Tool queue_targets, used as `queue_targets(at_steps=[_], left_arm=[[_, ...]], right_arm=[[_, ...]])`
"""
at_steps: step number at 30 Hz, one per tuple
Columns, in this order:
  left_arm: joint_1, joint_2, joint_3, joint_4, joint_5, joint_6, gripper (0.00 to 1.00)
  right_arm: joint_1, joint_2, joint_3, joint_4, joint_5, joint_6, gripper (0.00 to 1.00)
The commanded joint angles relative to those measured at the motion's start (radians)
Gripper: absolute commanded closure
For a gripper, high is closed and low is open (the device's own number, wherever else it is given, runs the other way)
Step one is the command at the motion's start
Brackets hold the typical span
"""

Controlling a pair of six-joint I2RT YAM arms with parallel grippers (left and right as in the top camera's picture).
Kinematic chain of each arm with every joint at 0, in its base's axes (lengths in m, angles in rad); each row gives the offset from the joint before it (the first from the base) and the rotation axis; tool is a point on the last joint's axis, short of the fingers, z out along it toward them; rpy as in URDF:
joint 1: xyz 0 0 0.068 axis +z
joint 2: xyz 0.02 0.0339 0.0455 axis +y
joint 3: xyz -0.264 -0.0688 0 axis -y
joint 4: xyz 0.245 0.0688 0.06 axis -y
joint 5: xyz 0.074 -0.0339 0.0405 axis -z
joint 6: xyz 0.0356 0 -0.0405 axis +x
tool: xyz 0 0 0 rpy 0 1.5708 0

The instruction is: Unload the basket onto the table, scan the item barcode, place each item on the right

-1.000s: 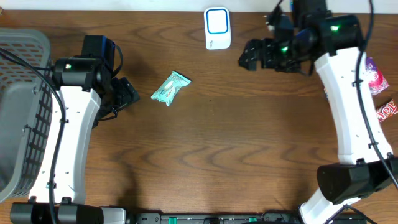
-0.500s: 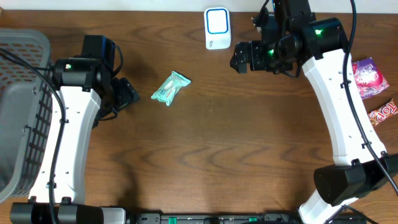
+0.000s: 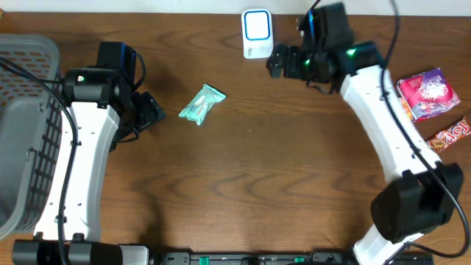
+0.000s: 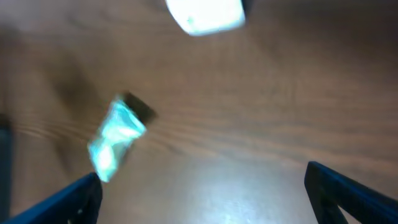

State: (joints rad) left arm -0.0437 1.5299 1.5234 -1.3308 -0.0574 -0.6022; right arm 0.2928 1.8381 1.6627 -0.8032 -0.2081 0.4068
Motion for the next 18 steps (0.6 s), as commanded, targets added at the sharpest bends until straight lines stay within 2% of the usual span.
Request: queue_targets(at_steps=[1, 8, 12, 18], left_arm=[[0.002, 0.000, -0.003, -0.003, -0.006, 0.002, 0.02], [0.002, 0.000, -0.003, -0.003, -0.006, 0.002, 0.02], [0.002, 0.000, -0.003, -0.003, -0.006, 0.002, 0.02], [0.002, 0.000, -0.003, -0.003, -0.006, 0.002, 0.02]], right_arm=[[0.028, -0.002, -0.183, 0.144, 0.023, 0.070, 0.01], [0.054, -0.002, -0.420, 0.359, 0.019, 0.076, 0.01], [0.056, -0.002, -0.449, 0.363, 0.020, 0.075, 0.04], [0.059, -0.002, -0.450, 0.366, 0.016, 0.092, 0.01]])
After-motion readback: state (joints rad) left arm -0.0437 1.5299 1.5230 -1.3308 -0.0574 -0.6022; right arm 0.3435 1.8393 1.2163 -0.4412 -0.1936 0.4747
